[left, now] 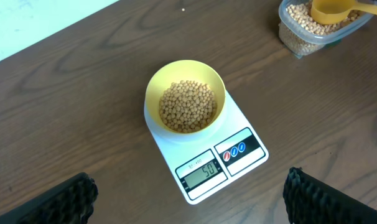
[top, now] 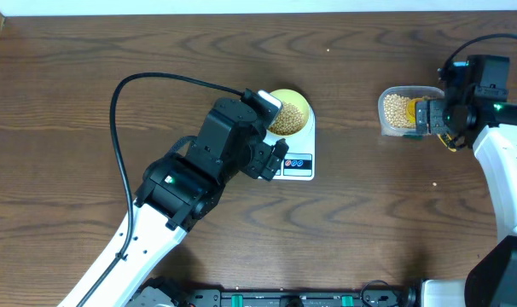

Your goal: Scoop item into bowl and weigh 50g on scale

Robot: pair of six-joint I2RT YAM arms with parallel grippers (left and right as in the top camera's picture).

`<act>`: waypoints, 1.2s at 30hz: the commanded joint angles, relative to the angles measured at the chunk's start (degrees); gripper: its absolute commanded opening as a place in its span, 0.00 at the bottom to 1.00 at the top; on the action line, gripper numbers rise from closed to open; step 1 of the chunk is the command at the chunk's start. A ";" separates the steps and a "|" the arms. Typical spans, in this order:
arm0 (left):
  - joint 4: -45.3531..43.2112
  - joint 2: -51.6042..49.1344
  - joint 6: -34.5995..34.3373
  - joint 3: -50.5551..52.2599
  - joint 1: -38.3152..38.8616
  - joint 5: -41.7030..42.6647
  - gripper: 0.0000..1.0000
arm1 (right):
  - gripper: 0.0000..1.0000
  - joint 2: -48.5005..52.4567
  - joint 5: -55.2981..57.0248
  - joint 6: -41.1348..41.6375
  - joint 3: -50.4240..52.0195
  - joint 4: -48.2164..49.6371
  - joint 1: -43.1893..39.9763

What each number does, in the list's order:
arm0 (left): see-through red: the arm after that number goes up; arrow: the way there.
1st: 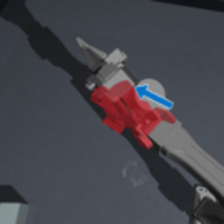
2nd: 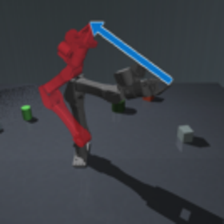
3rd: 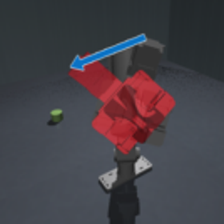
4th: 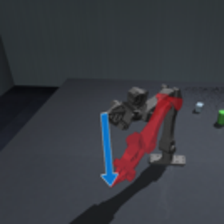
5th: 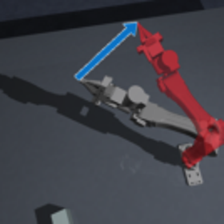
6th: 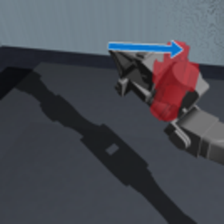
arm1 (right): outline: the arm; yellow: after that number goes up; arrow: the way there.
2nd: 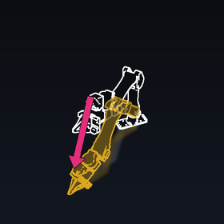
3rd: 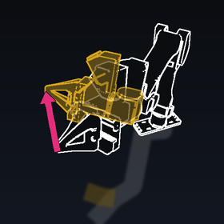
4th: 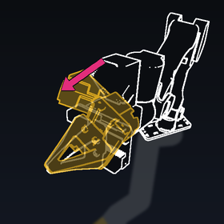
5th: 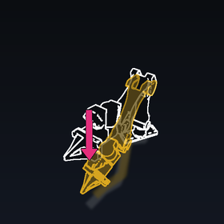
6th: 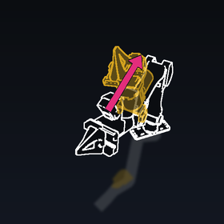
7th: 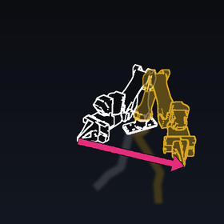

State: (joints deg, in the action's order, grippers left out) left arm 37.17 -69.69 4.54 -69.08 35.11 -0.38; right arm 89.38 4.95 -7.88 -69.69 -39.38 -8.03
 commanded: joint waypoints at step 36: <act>0.13 0.07 0.15 0.59 0.22 -0.74 0.97 | 0.99 -2.49 -13.03 12.11 -4.35 -0.94 -0.13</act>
State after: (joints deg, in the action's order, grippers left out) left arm 37.17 -69.69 4.54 -69.08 35.11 -0.38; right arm 87.96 -7.75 3.49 -72.44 -40.21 -8.03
